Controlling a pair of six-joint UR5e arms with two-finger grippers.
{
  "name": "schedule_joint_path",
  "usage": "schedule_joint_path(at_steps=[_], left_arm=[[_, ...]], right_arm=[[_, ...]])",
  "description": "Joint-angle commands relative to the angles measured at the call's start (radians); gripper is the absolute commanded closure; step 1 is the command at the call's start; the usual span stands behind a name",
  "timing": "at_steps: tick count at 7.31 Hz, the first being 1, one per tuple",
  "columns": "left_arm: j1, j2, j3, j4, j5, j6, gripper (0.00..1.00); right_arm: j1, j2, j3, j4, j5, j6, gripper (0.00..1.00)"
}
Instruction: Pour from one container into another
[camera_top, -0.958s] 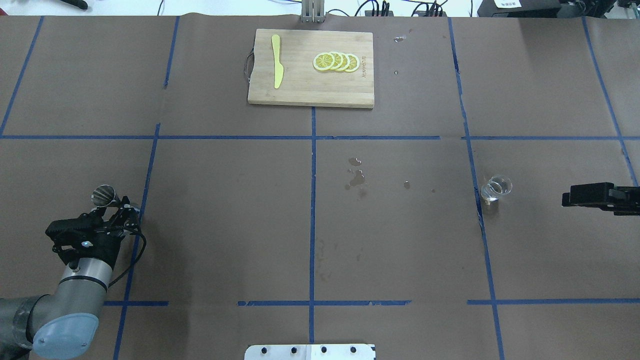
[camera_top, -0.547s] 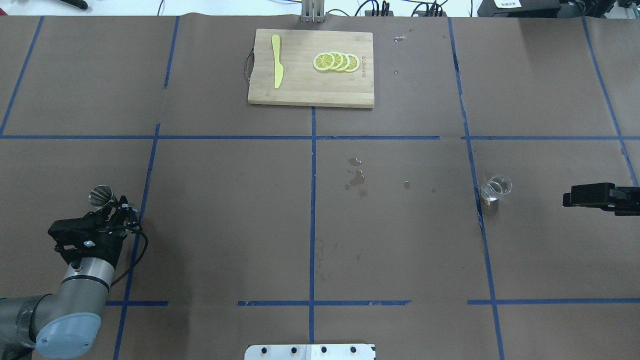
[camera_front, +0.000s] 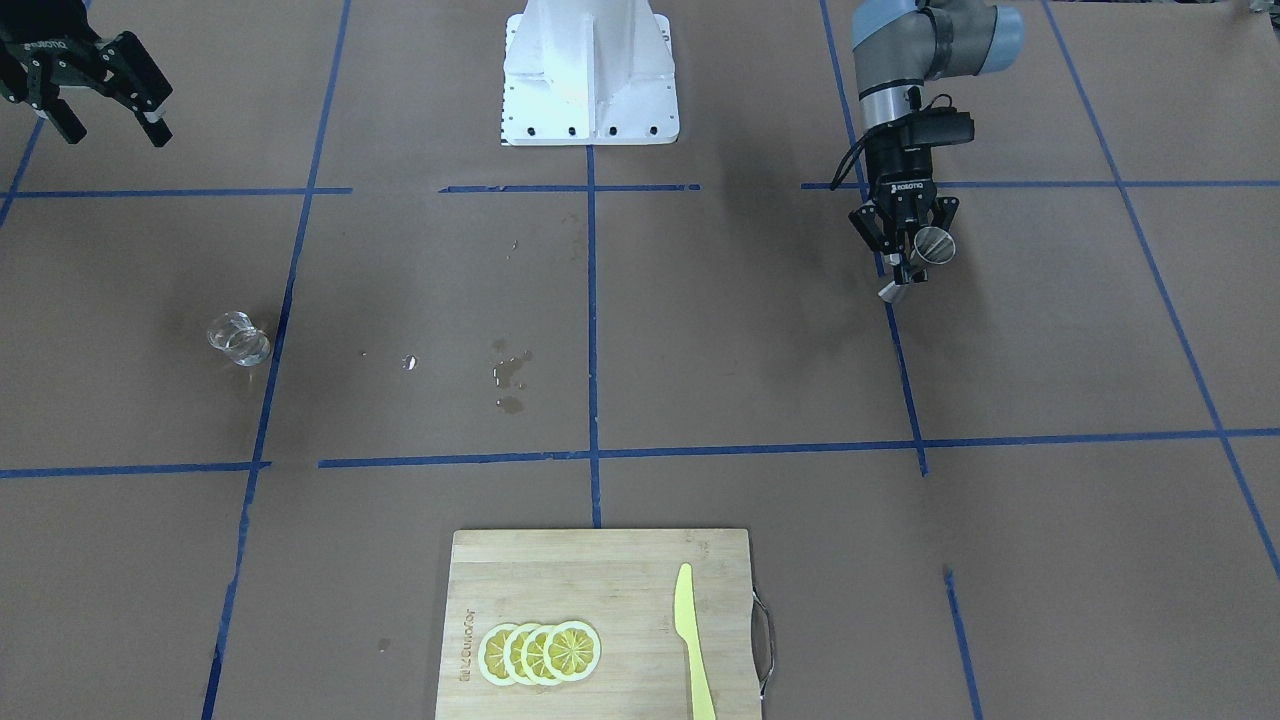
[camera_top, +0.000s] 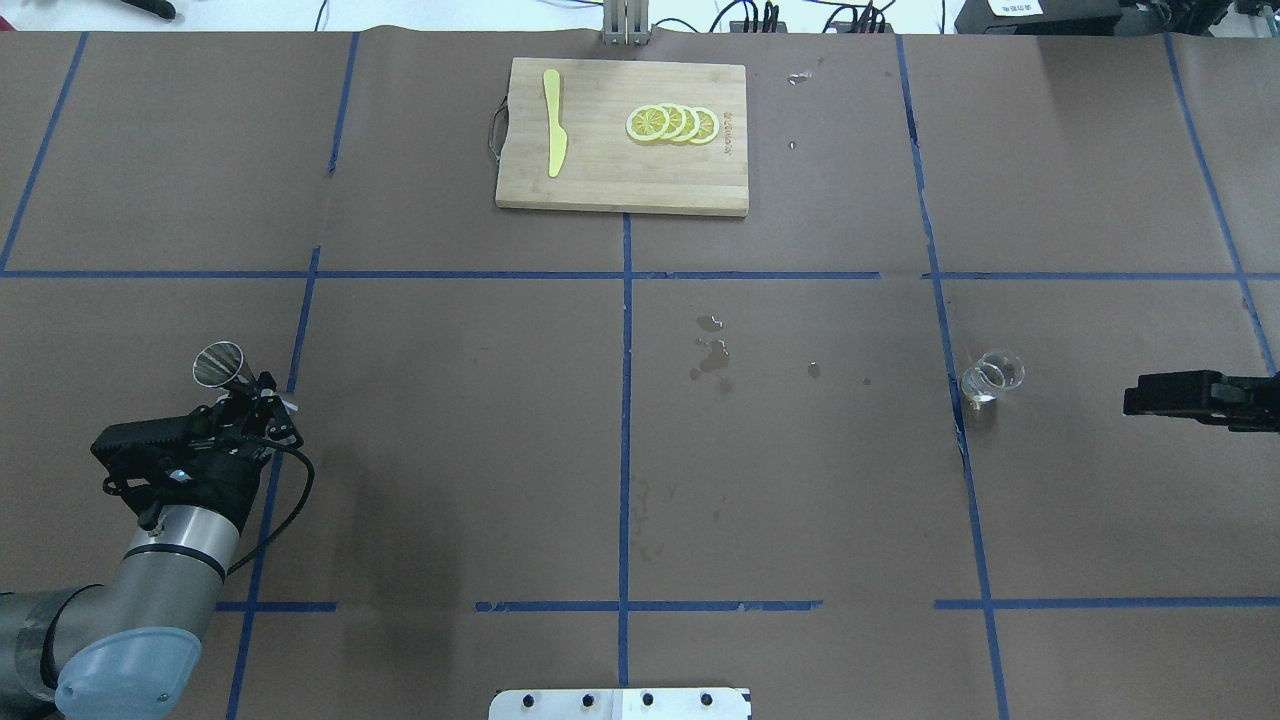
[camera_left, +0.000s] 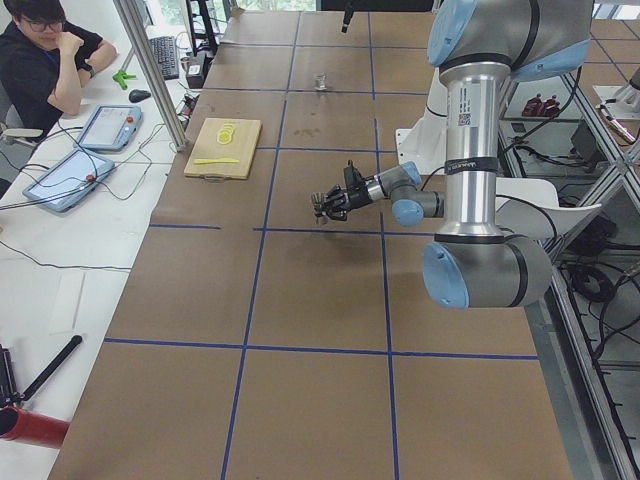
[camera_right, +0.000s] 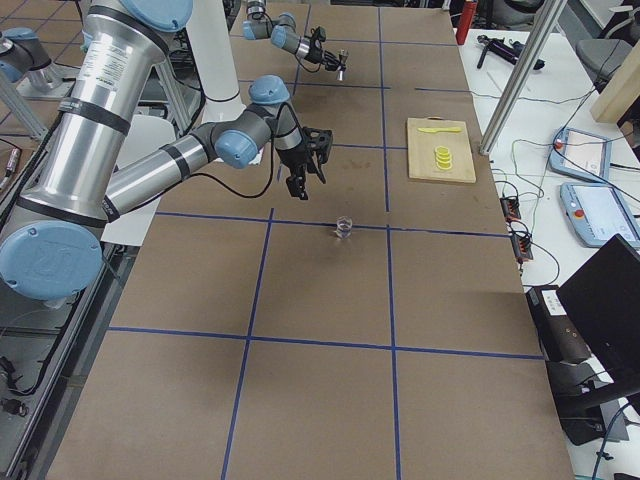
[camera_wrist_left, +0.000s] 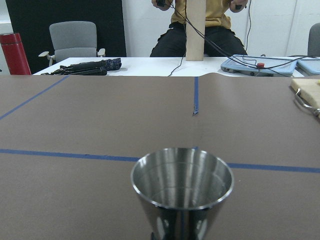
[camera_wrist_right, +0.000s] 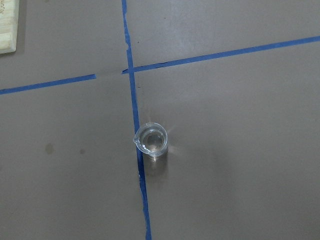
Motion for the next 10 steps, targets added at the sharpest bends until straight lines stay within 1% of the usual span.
schedule_joint_path(at_steps=[1,2,3,4,5,6,7,8,9,10], left_arm=[[-0.002,-0.003,-0.088,0.000,-0.002,0.071,1.00],[-0.002,-0.005,-0.099,-0.015,-0.004,0.105,1.00],[-0.002,-0.005,-0.093,-0.108,-0.020,0.167,1.00],[-0.002,-0.003,-0.079,-0.197,-0.023,0.236,1.00],[-0.002,-0.005,-0.050,-0.268,-0.023,0.261,1.00],[-0.002,-0.005,-0.042,-0.314,-0.023,0.301,1.00],[-0.002,-0.005,-0.031,-0.327,-0.023,0.318,1.00],[-0.002,-0.006,-0.011,-0.338,-0.023,0.318,1.00],[-0.002,-0.006,0.001,-0.359,-0.023,0.320,1.00],[-0.002,-0.006,0.004,-0.359,-0.023,0.320,1.00]], right_arm=[[-0.130,-0.011,0.000,0.002,-0.180,0.056,0.00],[-0.222,-0.011,-0.005,0.003,-0.316,0.094,0.00],[-0.291,-0.011,-0.037,0.055,-0.406,0.125,0.00],[-0.322,-0.011,-0.114,0.213,-0.484,0.154,0.00],[-0.356,-0.011,-0.136,0.247,-0.558,0.150,0.00],[-0.406,-0.011,-0.155,0.267,-0.651,0.139,0.00],[-0.461,-0.013,-0.191,0.329,-0.754,0.140,0.00],[-0.479,-0.019,-0.268,0.445,-0.802,0.140,0.00],[-0.517,-0.019,-0.343,0.548,-0.910,0.137,0.00],[-0.567,-0.019,-0.427,0.622,-1.013,0.084,0.00]])
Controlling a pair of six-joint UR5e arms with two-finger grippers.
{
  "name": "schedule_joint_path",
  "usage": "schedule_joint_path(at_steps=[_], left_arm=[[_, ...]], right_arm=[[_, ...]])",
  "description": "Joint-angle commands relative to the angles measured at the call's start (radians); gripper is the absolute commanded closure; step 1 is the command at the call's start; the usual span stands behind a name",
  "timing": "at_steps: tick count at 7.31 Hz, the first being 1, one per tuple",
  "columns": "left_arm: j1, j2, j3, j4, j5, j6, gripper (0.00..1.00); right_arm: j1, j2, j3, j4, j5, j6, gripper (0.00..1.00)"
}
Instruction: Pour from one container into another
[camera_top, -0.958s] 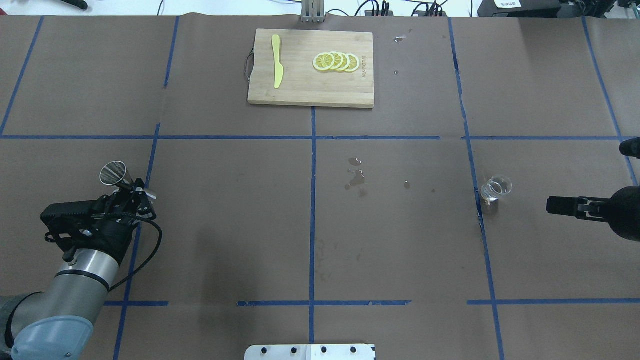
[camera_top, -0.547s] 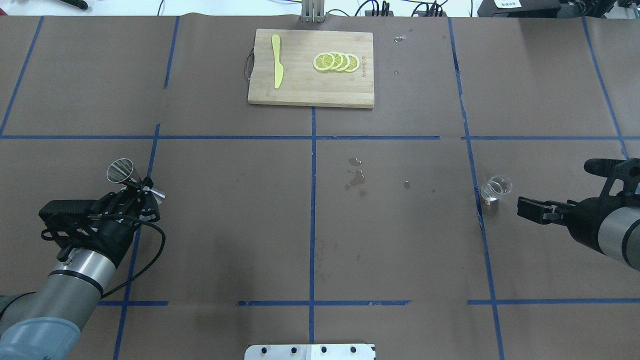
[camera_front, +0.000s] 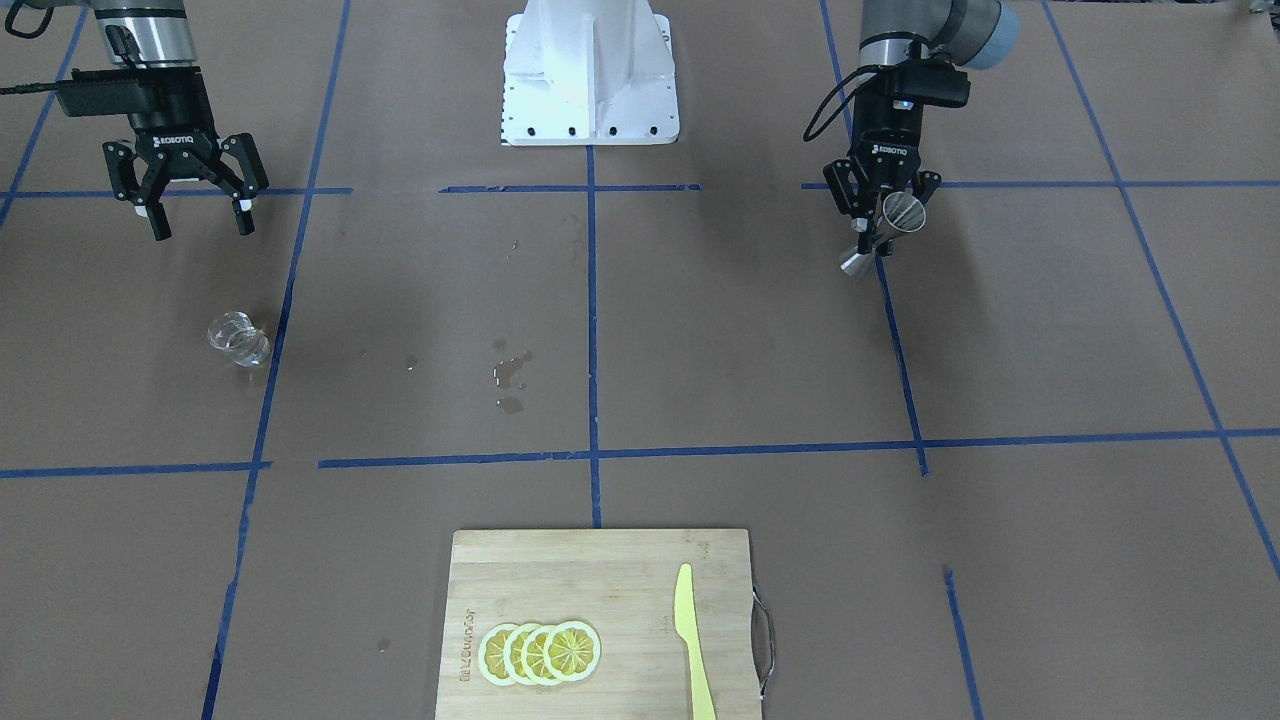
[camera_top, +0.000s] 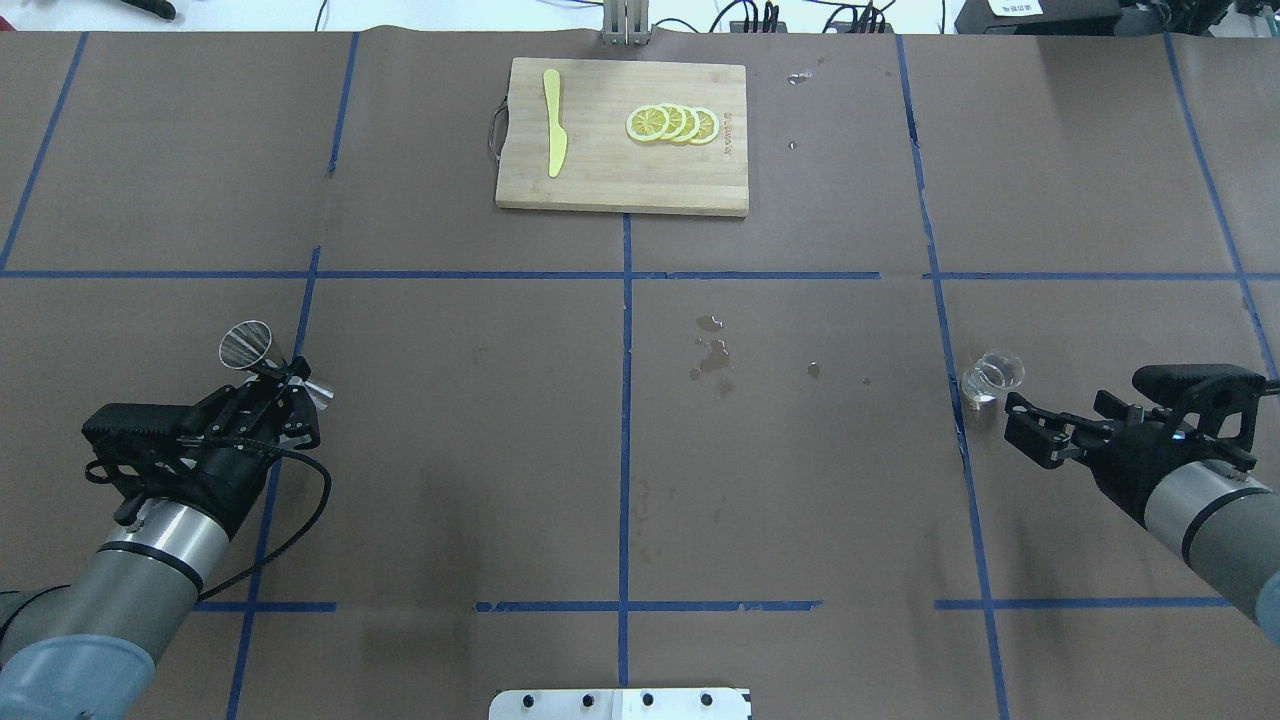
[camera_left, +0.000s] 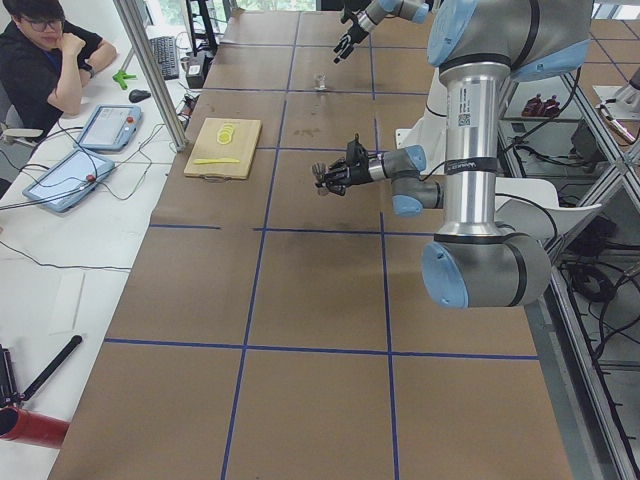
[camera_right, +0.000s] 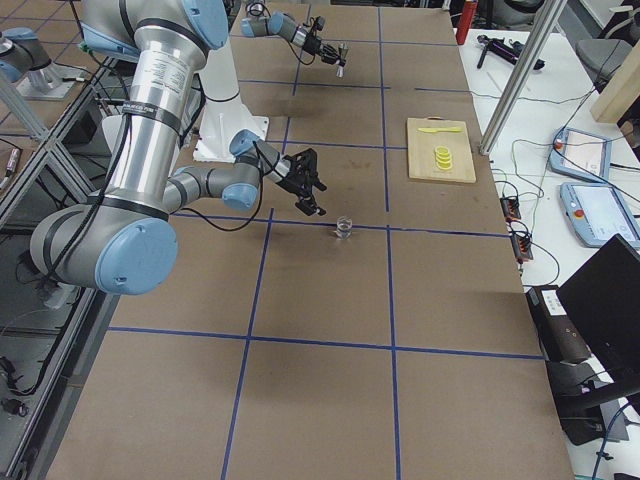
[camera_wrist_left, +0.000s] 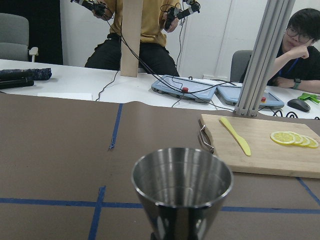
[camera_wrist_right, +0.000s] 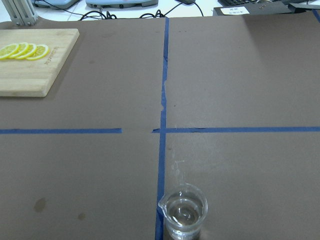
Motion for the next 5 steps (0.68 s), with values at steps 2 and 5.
schedule_joint_path(at_steps=[2,5], left_arm=[[0.000,-0.002,0.019,-0.012,0.002,0.002,1.00],[0.000,-0.008,0.020,-0.012,0.002,0.002,1.00]], right_arm=[[-0.094,0.026,-0.177,0.162,-0.193,-0.094,0.00],[-0.091,0.116,-0.300,0.208,-0.209,-0.154,0.00]])
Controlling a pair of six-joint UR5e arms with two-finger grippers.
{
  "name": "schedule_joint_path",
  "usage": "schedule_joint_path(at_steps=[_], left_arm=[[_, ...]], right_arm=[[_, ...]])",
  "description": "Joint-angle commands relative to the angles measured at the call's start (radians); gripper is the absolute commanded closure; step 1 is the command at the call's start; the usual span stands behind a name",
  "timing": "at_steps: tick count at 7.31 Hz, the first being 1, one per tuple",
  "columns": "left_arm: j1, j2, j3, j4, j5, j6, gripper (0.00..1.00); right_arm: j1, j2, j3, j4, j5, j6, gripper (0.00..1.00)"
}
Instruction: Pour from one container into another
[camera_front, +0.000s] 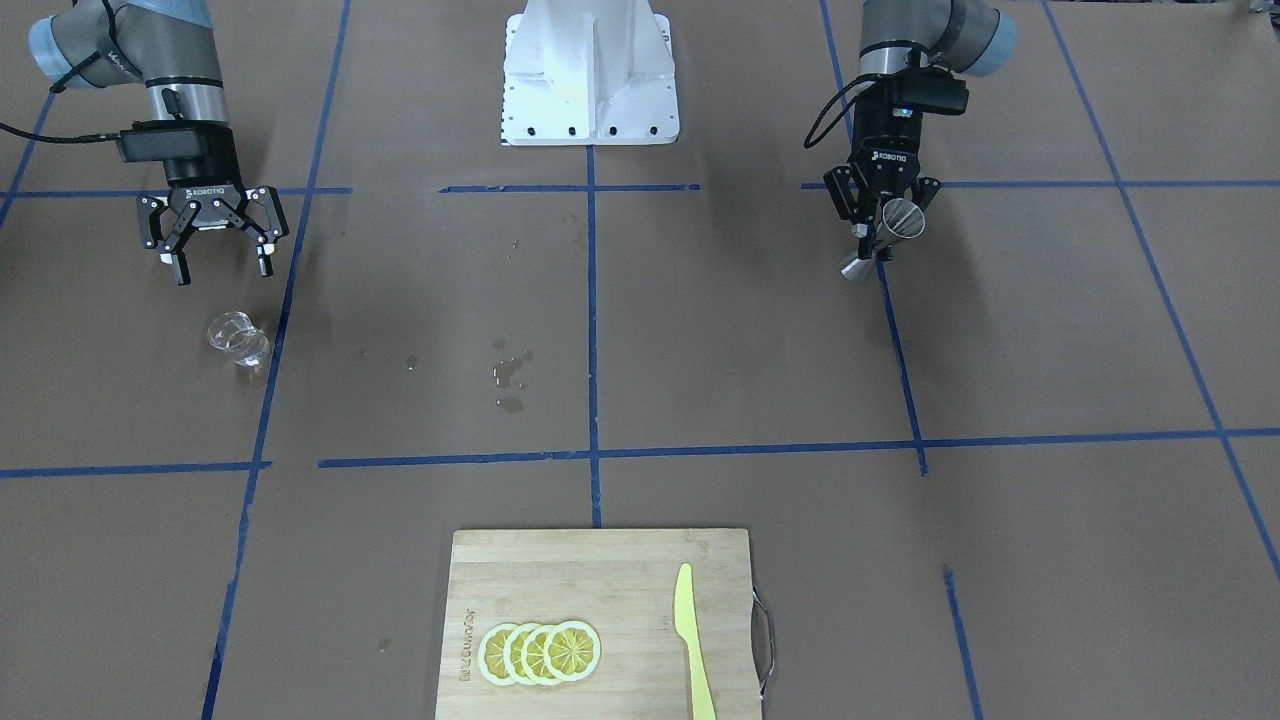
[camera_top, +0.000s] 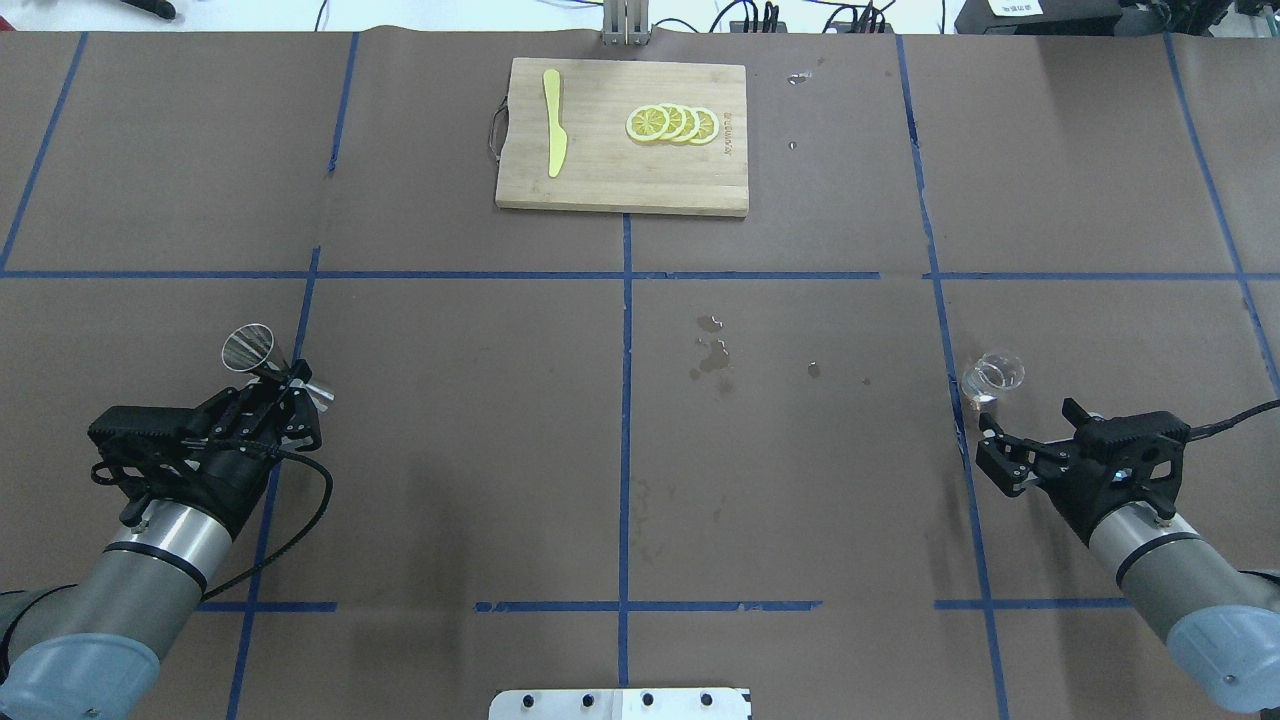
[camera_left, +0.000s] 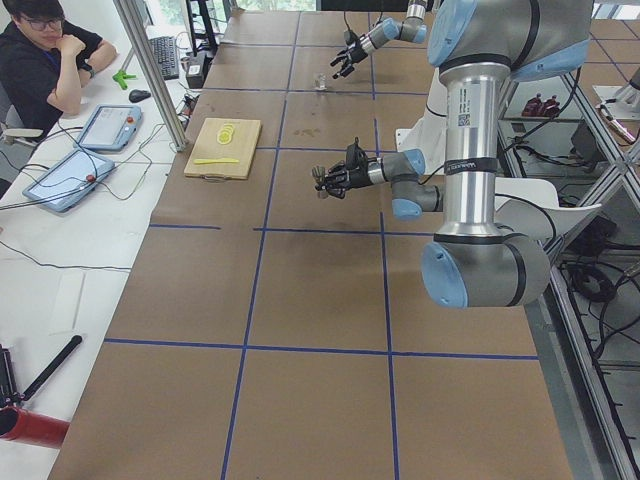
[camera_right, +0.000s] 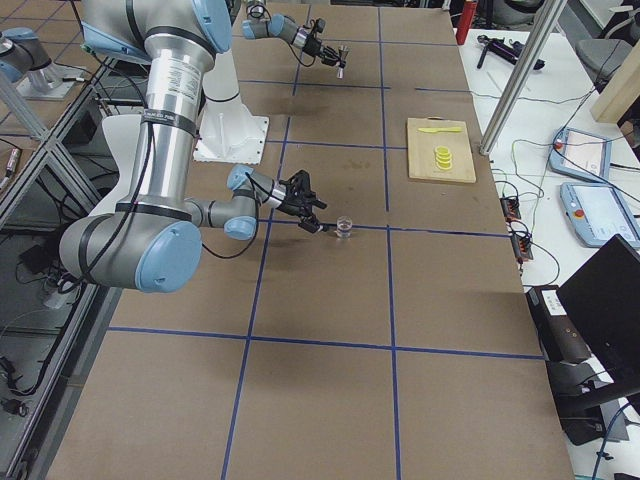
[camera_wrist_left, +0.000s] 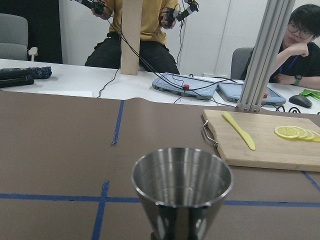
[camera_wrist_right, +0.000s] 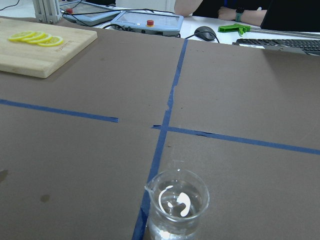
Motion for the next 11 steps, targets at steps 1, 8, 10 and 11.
schedule_joint_path(at_steps=[1,8,10,11], left_arm=[[0.000,-0.002,0.002,0.001,0.000,0.000,1.00],[0.000,-0.004,0.013,0.001,0.002,-0.006,1.00],[0.000,-0.004,0.020,0.000,0.002,-0.008,1.00],[0.000,-0.004,0.024,0.000,0.002,-0.008,1.00]], right_arm=[[-0.004,0.019,-0.054,0.026,-0.007,-0.018,0.00],[0.108,0.159,-0.207,0.043,-0.049,-0.070,0.00],[0.112,0.191,-0.260,0.115,-0.047,-0.099,0.00],[0.114,0.191,-0.264,0.167,-0.041,-0.138,0.00]])
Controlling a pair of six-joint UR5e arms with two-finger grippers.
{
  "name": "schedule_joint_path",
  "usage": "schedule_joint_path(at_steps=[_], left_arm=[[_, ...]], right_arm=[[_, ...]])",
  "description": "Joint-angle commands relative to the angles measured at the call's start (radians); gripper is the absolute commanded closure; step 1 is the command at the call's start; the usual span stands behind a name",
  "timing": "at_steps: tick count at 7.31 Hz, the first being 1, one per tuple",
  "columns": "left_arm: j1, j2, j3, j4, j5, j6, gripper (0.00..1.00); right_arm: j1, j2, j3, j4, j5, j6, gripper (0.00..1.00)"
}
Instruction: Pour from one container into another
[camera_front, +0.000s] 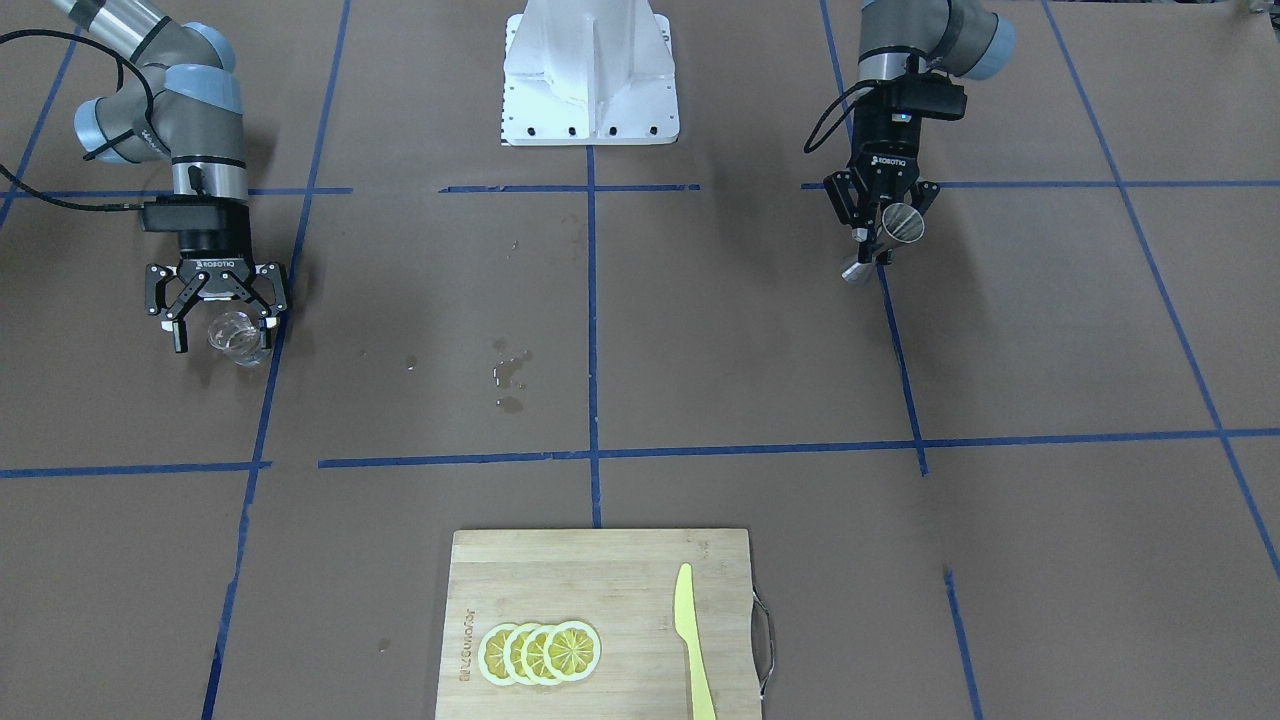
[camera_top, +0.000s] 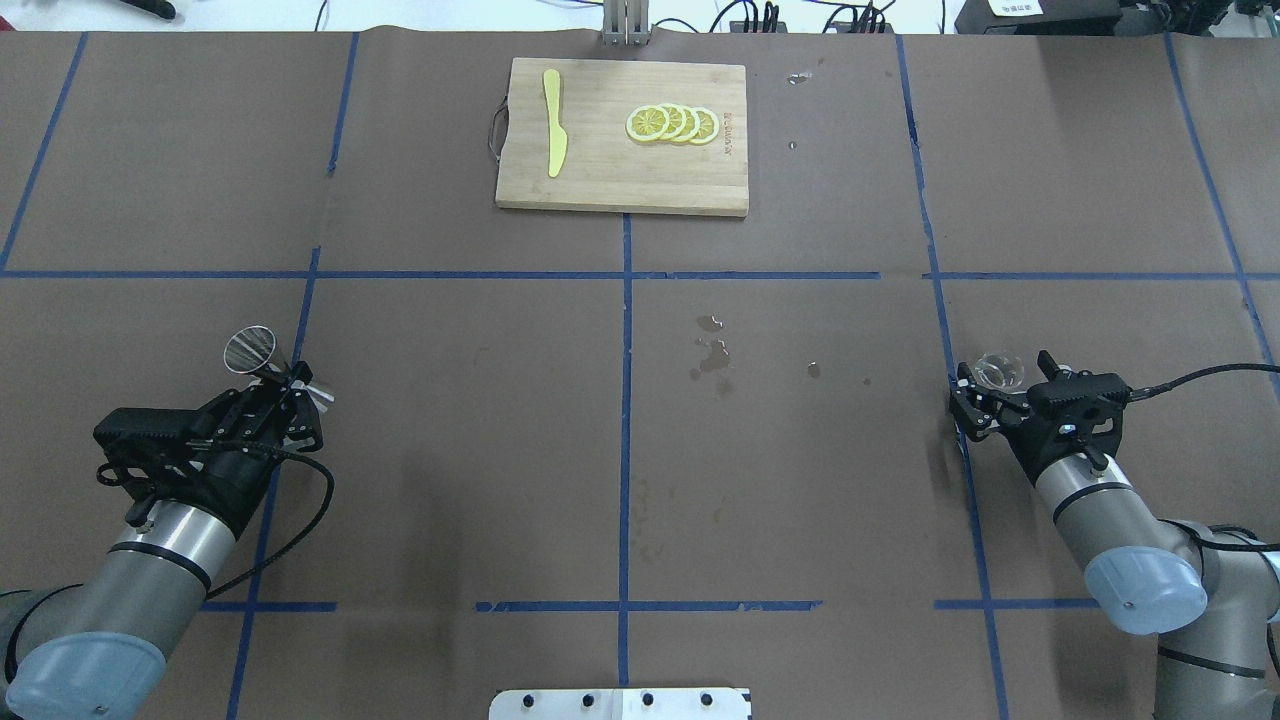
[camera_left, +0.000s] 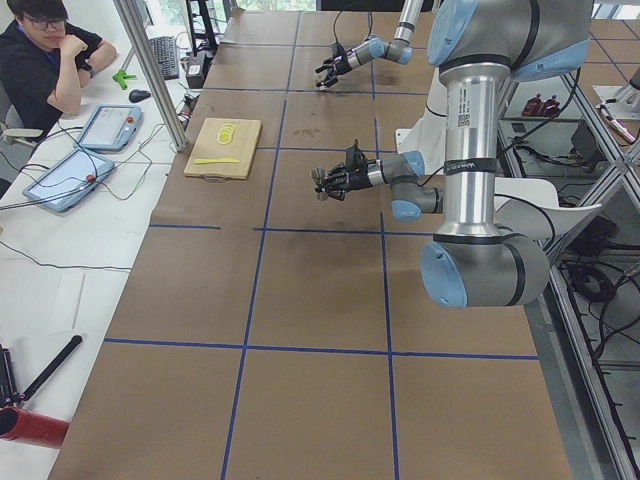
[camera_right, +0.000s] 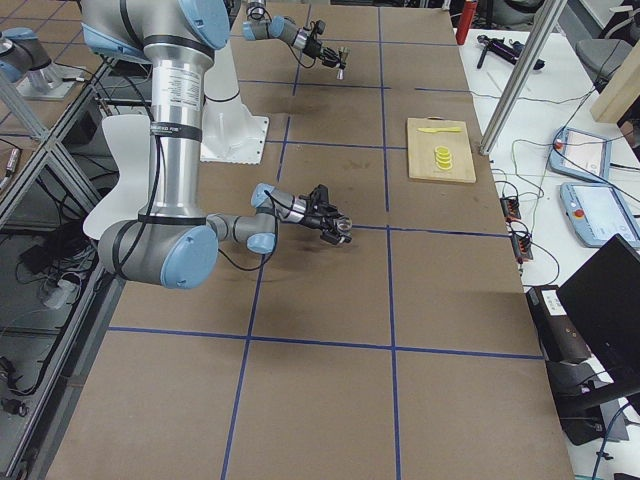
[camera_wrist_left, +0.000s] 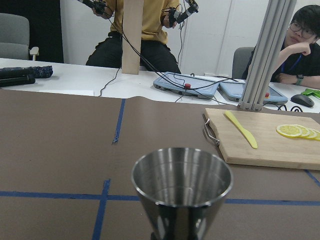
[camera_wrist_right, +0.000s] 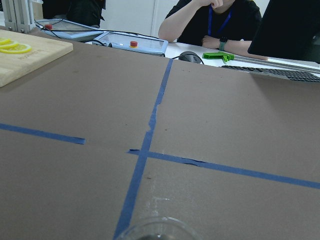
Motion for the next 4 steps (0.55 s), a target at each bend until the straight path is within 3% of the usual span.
schedule_joint_path(at_steps=[1,4], left_arm=[[0.000,-0.003,0.005,0.000,0.000,0.000,1.00],[-0.002,-0.006,0.005,0.000,0.000,-0.002,1.00]], right_arm=[[0.003,0.007,-0.008,0.058,0.017,-0.040,0.00],[0.000,0.005,-0.013,0.063,0.017,-0.034,0.01]])
